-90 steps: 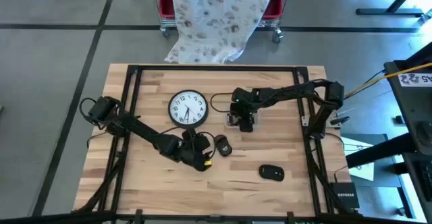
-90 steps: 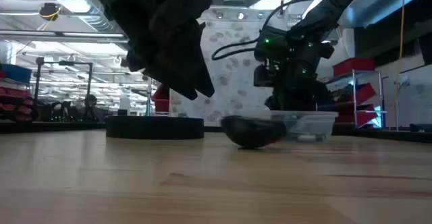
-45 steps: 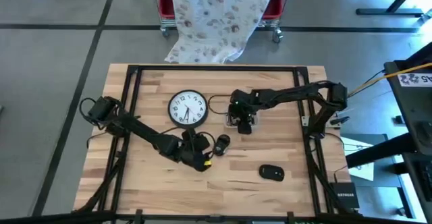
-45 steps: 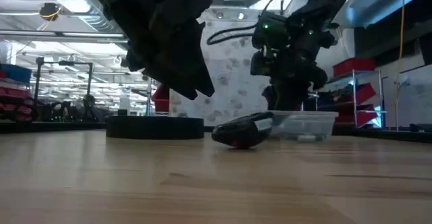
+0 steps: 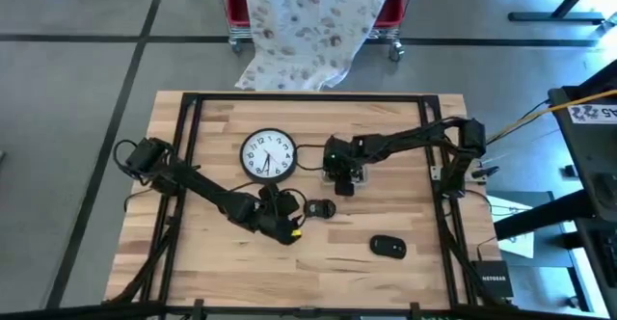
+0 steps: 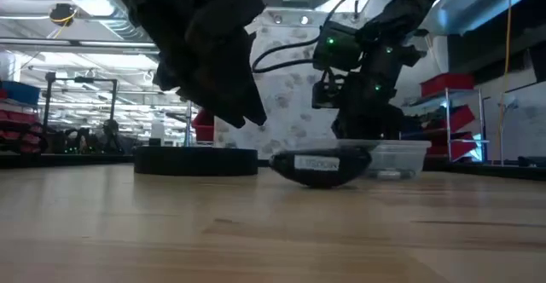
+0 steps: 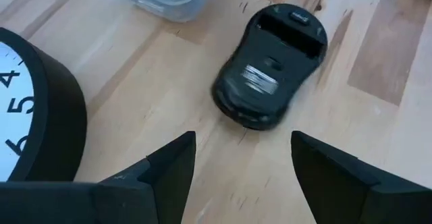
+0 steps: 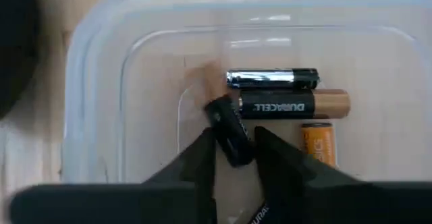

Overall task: Insert battery
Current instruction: Insert the black battery into the right computer mouse

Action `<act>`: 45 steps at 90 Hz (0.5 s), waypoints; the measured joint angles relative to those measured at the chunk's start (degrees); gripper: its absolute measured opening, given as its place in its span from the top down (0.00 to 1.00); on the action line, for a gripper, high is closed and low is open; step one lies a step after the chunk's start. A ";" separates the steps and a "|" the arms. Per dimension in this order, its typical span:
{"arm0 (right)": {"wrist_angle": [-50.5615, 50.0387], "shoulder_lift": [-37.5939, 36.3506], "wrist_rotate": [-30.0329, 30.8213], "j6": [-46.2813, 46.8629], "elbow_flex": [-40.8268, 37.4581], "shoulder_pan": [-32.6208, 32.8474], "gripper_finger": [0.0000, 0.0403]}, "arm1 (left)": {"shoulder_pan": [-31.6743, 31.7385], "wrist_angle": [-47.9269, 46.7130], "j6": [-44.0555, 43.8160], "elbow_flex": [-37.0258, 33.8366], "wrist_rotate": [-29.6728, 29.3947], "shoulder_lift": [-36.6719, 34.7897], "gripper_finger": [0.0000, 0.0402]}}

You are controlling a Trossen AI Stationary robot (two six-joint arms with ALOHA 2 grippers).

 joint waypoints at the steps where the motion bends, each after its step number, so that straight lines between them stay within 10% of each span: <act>1: -0.06 -0.17 0.04 -0.07 0.00 0.00 0.93 | 0.00 -0.06 0.00 0.00 0.00 0.00 0.44; 45: -9.48 -14.86 12.28 2.12 0.95 8.65 0.95 | -0.07 1.74 -5.60 -5.44 -0.59 0.66 0.44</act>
